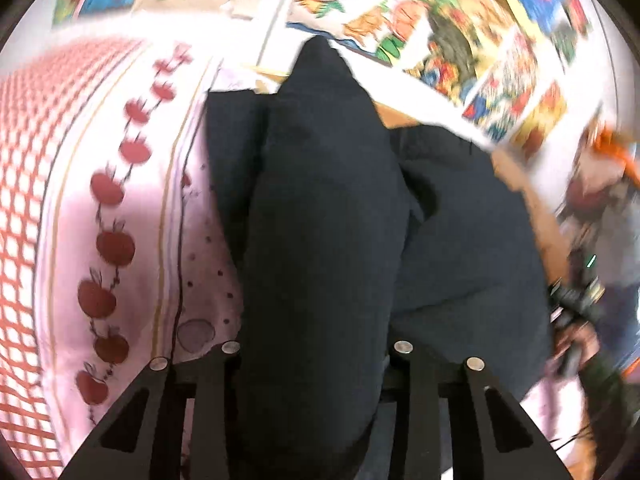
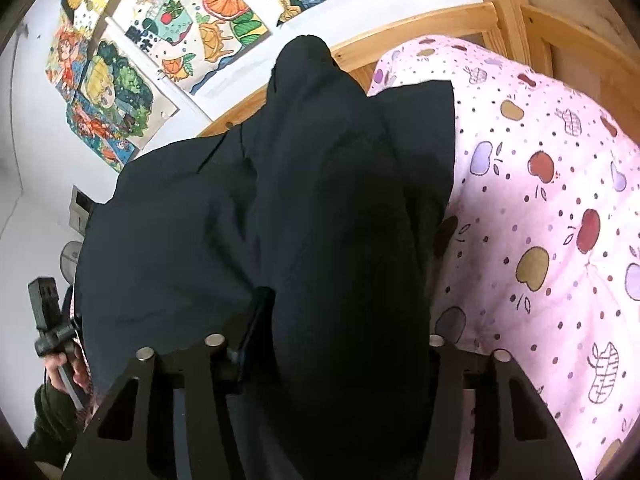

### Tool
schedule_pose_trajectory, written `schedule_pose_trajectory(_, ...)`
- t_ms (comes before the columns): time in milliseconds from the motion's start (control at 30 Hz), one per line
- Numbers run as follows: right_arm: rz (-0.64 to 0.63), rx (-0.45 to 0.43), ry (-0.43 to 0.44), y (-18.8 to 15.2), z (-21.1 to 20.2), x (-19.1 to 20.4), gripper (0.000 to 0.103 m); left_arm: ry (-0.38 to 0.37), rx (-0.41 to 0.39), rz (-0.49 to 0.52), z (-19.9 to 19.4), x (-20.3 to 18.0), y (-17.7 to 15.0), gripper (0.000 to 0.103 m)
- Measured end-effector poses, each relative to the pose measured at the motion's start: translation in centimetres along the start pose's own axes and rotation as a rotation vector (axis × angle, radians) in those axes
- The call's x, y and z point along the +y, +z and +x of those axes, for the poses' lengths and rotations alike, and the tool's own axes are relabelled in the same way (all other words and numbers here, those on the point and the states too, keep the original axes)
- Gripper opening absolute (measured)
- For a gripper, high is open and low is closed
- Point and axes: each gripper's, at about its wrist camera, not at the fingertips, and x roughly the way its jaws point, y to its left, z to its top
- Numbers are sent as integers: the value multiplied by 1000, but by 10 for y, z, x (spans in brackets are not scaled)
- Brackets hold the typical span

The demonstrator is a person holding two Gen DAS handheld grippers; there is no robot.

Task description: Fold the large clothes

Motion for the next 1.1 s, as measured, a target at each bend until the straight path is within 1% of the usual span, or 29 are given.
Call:
schedule_pose_trajectory(33,-4,-1,-4,0,-1,2,42,-18,2,-18,0,4,0,31)
schedule_pose_trajectory(67,-8,-3,-6,0,-3,4,38,-39,2,-33,-2,7,0,30)
schedule_pose_trajectory(100,-12,-7,-8,0,-5,7,33,-48,0,-34,-3,8,-1,29)
schedule_pose_trajectory(200,-24,-26,-8,1,-13,14,24,-70,-8,-27,-7,8,-4,25)
schedule_pose_trajectory(300,-46,-59,-15,3,-25,25,21,-93,-10,-29,-16,6,-1,22)
schedule_pose_trajectory(500,-106,-135,-6,12,-55,47,18,-99,-47,32,-37,-20,2,20)
schedule_pose_trajectory(667,-143,-161,-9,13,-74,62,18,-99,-59,63,-57,-37,0,20)
schedule_pose_trajectory(767,-163,-161,-12,8,-84,72,18,-99,-60,62,-68,-38,-7,20)
schedule_pose_trajectory(900,-219,-156,-21,-9,-98,88,18,-97,-53,73,-86,-38,-25,20)
schedule_pose_trajectory(1000,-236,-153,-14,-23,-110,95,17,-100,-47,83,-100,-35,-39,20)
schedule_pose_trajectory(1100,-243,-148,-9,-35,-120,101,17,-101,-37,87,-106,-33,-47,20)
